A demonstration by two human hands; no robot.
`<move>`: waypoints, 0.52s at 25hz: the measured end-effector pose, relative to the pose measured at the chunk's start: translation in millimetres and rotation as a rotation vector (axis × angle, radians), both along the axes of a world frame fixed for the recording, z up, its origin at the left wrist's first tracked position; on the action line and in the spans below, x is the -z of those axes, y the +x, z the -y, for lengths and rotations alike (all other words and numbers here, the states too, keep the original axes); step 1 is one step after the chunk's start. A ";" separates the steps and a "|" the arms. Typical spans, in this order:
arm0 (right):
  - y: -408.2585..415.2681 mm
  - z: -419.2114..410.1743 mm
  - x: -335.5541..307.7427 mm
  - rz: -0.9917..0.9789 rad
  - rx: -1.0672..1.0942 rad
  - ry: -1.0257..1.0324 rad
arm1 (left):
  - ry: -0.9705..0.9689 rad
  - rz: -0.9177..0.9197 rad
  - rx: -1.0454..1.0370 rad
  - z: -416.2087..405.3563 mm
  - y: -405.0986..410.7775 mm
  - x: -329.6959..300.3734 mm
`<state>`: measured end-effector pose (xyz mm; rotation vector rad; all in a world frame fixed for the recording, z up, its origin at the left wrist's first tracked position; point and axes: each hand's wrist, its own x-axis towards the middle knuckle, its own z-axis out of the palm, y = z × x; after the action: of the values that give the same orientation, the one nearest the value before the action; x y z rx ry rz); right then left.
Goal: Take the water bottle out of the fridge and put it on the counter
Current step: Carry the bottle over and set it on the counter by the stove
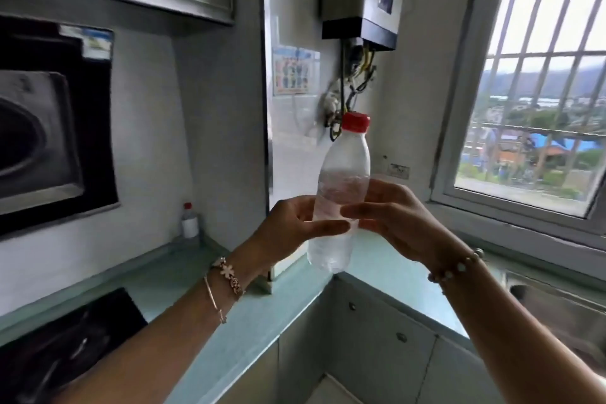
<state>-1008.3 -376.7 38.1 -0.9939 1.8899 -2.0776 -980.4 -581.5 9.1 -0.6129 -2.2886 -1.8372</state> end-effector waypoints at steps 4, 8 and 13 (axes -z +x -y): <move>-36.3 59.3 21.6 0.034 -0.175 0.025 | -0.037 0.064 -0.213 47.7 -1.5 23.2; -70.7 143.3 66.2 0.100 -0.297 0.101 | -0.022 0.166 -0.369 118.2 -8.1 64.8; -124.3 235.1 128.2 0.103 -0.298 0.246 | -0.116 0.304 -0.446 204.3 -50.8 128.8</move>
<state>-1132.6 -611.8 -90.1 -1.0159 1.7683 -1.6530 -1031.2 -785.9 -119.7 0.1772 -2.4662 -1.6747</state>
